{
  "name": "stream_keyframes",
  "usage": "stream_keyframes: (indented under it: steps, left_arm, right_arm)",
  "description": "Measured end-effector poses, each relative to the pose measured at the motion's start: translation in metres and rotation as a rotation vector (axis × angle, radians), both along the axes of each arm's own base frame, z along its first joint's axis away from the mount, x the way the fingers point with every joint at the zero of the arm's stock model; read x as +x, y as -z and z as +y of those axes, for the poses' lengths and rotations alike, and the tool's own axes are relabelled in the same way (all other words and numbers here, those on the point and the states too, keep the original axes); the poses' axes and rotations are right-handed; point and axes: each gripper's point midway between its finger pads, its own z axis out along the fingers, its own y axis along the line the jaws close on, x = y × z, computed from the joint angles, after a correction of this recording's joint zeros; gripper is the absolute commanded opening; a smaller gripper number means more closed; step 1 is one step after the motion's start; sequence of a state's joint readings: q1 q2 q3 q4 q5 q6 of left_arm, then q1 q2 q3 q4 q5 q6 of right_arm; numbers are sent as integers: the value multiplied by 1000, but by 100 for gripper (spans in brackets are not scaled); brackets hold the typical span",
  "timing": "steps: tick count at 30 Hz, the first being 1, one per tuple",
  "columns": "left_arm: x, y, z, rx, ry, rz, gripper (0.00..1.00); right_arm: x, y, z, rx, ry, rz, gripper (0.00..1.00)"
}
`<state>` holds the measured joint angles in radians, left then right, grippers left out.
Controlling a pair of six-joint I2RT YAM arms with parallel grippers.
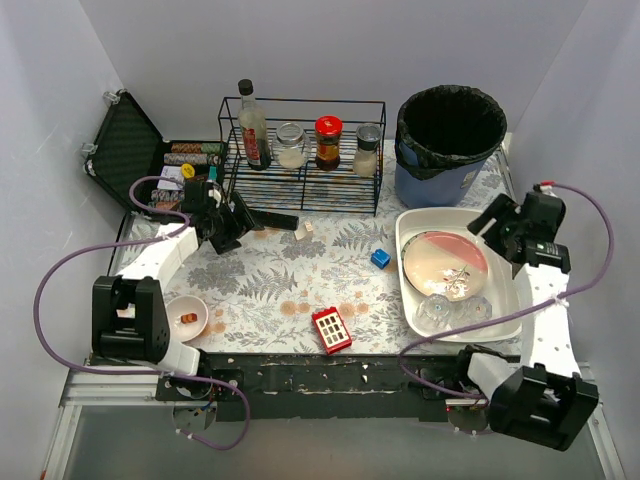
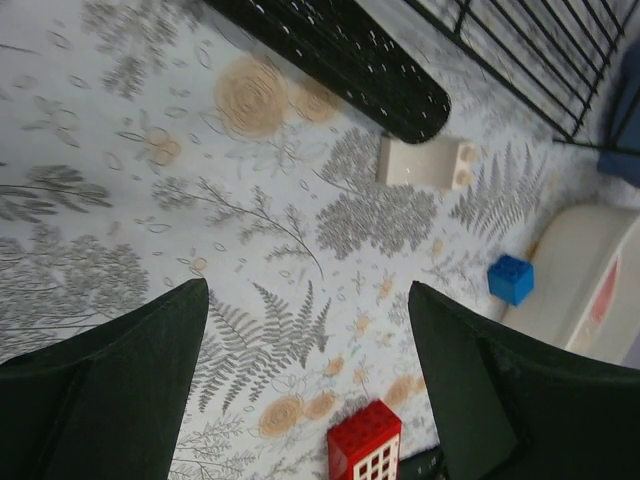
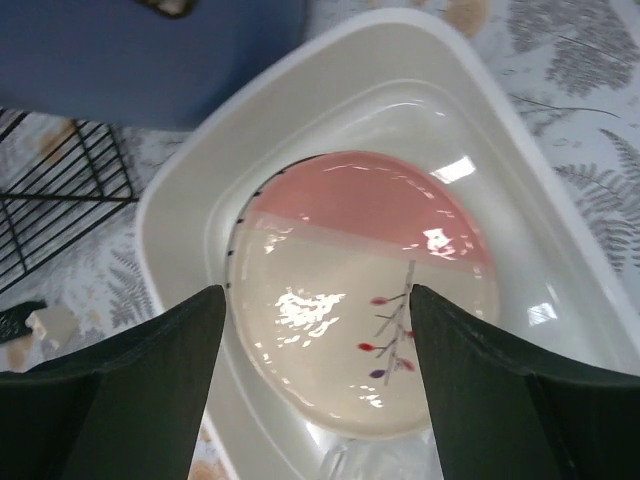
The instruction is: Clear the kitchen counter
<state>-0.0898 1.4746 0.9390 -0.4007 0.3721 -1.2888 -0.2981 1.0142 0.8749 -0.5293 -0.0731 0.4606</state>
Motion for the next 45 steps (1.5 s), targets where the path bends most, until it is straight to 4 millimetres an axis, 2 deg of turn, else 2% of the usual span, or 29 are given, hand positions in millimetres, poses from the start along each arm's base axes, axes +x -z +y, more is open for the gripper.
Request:
stream_keyframes:
  steps: [4, 8, 10, 13, 18, 21, 27, 32, 35, 40, 45]
  left_arm:
    - [9, -17, 29, 170, -157, -12, 86]
    - [-3, -45, 56, 292, -344, -37, 87]
    - [-17, -57, 66, 315, -416, -44, 87]
    - [-39, -69, 79, 329, -504, -31, 86]
    - [-77, -72, 91, 360, -575, 57, 86]
    - [-93, -75, 97, 388, -599, 105, 83]
    - [-128, -66, 111, 477, -616, 210, 73]
    - [-149, -42, 117, 536, -597, 301, 69]
    - [-155, -29, 118, 561, -581, 345, 66]
    - [-153, -13, 117, 579, -557, 373, 62]
    - [-151, 1, 117, 596, -535, 390, 62]
  right_arm:
    - [16, -33, 47, -29, -116, -56, 80]
    - [23, -54, 106, -31, -256, -91, 80]
    - [22, -55, 135, -28, -326, -88, 80]
    - [14, -46, 178, -27, -434, -57, 80]
    - [0, -29, 223, -27, -563, -10, 80]
    - [-2, -23, 232, -17, -590, -15, 80]
    - [-8, -1, 234, -14, -618, 11, 80]
    - [-10, 7, 237, -5, -643, 11, 80]
    - [-12, 11, 239, -1, -656, 12, 80]
    - [-18, 14, 237, -2, -670, 7, 80]
    - [-20, 15, 235, -4, -673, 4, 80]
